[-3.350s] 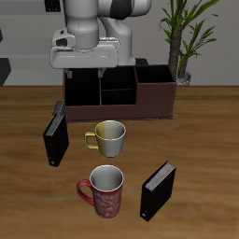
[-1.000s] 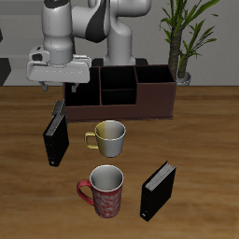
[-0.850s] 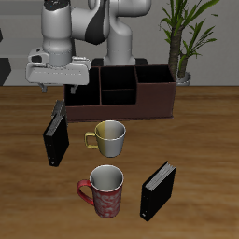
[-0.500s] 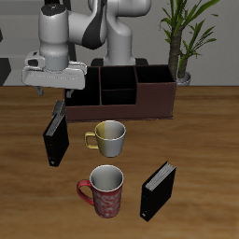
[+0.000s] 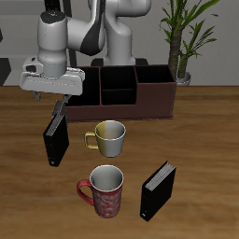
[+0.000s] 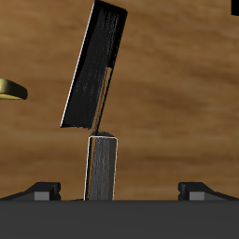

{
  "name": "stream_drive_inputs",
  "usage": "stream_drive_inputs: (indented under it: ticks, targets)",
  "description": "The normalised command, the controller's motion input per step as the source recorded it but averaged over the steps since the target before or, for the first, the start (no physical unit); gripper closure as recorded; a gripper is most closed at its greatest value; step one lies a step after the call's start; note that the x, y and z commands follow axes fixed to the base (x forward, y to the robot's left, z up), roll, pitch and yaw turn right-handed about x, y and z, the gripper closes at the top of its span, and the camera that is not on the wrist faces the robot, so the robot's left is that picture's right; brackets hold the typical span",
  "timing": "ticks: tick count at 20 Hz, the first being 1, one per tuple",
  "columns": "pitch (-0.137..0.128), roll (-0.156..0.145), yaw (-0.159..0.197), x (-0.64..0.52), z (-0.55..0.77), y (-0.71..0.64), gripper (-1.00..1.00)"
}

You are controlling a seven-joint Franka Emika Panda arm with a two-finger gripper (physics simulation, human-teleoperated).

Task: Place the yellow book into the back desk caddy's right compartment

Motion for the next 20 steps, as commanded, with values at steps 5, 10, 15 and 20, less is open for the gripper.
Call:
stream_drive_inputs:
  ticks: [5,10,15,20]
  targets:
    - [0.023,0.005,0.009,0.06,-0.22,0.06,-1.0]
    - [0.019,0.001,-0.001,0.04,-0.14,0.05,-1.0]
    - [0.04,0.018,0.011,0.04,-0.26,0.02,-1.0]
    - [0.02,-0.007,-0.002,0.01,-0.24,-0.04,1.0]
